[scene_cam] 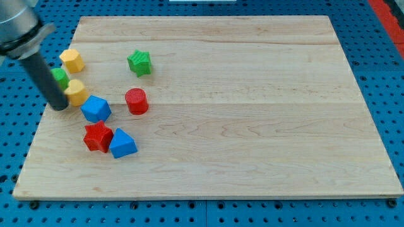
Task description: Move the green circle towards the left of the green star
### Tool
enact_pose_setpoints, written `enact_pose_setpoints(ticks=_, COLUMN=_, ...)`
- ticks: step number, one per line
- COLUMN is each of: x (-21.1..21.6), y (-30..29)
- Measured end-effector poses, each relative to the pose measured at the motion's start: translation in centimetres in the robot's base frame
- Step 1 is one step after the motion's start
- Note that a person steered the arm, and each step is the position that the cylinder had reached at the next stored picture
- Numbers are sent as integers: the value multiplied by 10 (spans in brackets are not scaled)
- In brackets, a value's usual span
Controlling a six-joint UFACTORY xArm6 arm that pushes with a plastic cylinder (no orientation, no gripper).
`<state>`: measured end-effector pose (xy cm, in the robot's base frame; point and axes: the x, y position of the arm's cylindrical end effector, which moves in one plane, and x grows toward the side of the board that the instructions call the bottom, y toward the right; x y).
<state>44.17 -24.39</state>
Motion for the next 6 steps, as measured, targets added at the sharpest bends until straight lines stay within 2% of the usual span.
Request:
enact_pose_setpoints(ticks=1, x=3, y=-61)
enact_pose_setpoints(ticks=2, x=-14, y=-59)
enact_pose_setpoints(ticks=3, x=-59, y=-46)
enact_pose_setpoints(ticks=5, x=-99, y=31)
enact_pose_setpoints(ticks=6, x=-128, y=32)
